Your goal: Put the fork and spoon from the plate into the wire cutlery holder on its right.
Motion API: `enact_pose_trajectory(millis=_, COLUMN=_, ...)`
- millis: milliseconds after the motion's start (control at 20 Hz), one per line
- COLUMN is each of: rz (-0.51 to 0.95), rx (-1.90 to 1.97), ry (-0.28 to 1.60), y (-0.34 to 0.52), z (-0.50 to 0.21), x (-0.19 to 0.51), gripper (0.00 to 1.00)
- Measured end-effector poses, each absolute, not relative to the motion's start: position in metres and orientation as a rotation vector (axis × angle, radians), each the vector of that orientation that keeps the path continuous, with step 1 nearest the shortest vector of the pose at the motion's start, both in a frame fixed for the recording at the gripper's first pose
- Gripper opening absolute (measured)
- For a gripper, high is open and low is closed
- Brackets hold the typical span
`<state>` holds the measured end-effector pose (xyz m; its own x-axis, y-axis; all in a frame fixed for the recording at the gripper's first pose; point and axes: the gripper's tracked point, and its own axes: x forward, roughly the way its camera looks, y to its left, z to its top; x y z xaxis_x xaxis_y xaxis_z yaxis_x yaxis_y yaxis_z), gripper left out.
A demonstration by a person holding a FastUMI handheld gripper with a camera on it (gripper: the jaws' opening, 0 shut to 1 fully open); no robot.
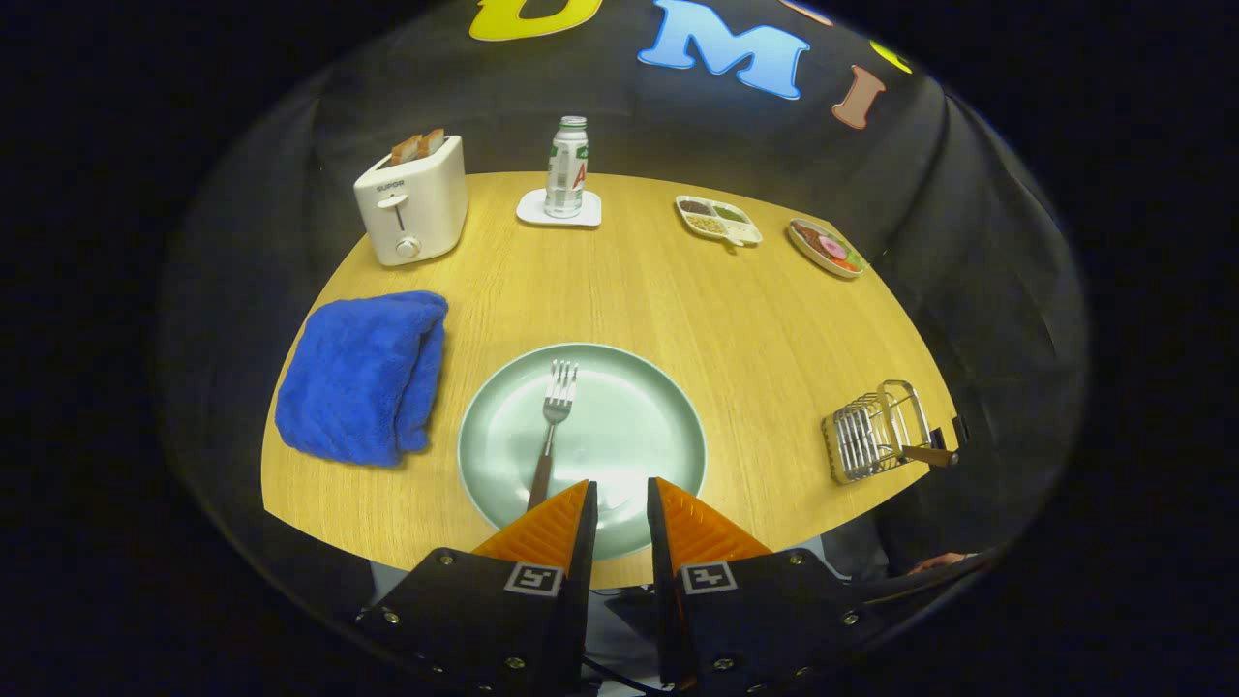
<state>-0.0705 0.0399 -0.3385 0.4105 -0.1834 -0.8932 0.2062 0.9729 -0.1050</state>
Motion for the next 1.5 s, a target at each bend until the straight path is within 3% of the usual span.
enact_pose_trajectory(millis=750, rz=-0.182, rx=0.094, ry=1.302, y=0.078, z=-0.426, x=-0.071, gripper=0.3)
enact_pose_trajectory(millis=800, rz=-0.2, rx=0.094, ry=1.291, y=0.075, z=-0.427, x=-0.07, gripper=0.14)
enact_pose_trajectory(millis=1000, rz=-0.203, rx=0.076, ry=1.286, y=0.072, z=-0.427, x=-0.069, gripper=0.04)
enact_pose_trajectory(millis=1500, rz=-0.342, rx=0.069, ry=1.134, y=0.027, z=-0.37, x=-0.054, gripper=0.04)
